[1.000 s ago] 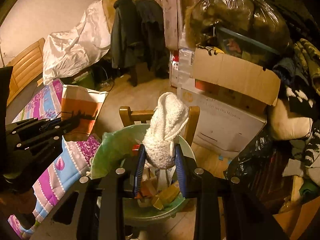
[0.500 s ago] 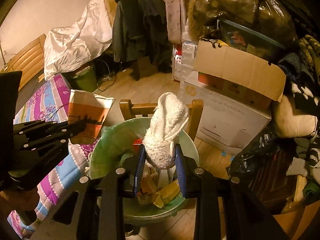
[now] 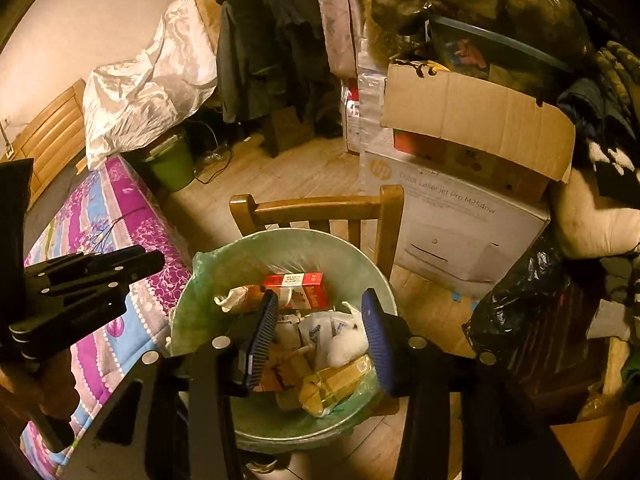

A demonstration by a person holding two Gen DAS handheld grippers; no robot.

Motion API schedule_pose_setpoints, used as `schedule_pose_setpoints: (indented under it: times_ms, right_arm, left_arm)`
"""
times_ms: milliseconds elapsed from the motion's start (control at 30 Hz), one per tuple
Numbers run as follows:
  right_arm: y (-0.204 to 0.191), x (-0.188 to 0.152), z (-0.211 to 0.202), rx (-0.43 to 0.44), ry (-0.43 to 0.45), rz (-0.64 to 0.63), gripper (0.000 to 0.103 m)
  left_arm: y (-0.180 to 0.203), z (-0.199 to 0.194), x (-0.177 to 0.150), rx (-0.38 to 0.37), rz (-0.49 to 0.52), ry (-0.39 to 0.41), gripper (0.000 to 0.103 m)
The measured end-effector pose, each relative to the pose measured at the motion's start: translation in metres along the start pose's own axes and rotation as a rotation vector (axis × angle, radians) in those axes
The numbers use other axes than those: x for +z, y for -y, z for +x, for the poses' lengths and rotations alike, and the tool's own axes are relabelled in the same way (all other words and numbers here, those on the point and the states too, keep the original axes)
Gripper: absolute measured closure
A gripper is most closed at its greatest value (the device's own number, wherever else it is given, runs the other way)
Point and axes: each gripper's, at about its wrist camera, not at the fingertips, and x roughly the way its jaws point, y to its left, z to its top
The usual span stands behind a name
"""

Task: Collect trash
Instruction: 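Open both grippers to drop the carton and sock into the bin, then move both grippers back to the quilt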

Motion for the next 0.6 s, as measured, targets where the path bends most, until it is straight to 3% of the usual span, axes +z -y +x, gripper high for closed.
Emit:
schedule_pose_setpoints:
  times_ms: [133, 300, 500, 600]
  right_arm:
    - [-0.006, -0.001, 0.001, 0.011, 0.004, -0.019, 0.058]
    - [-0.03, -0.004, 0.0, 0.062, 0.029, -0.059, 0.058]
    - [-0.085, -0.013, 0.005, 0.14, 0.037, -0.148, 0.056]
    - [-0.12, -0.02, 0.01, 0.183, 0.027, -0.202, 0.05]
  left_arm:
    - [-0.003, -0.004, -0.004, 0.026, -0.003, 0.014, 0.075]
    - [-0.027, -0.02, -0.019, 0.118, -0.042, 0.078, 0.075]
    - [-0.1, -0.046, -0.061, 0.236, -0.194, 0.117, 0.069]
    - [-0.154, -0.067, -0.102, 0.316, -0.3, 0.122, 0.066]
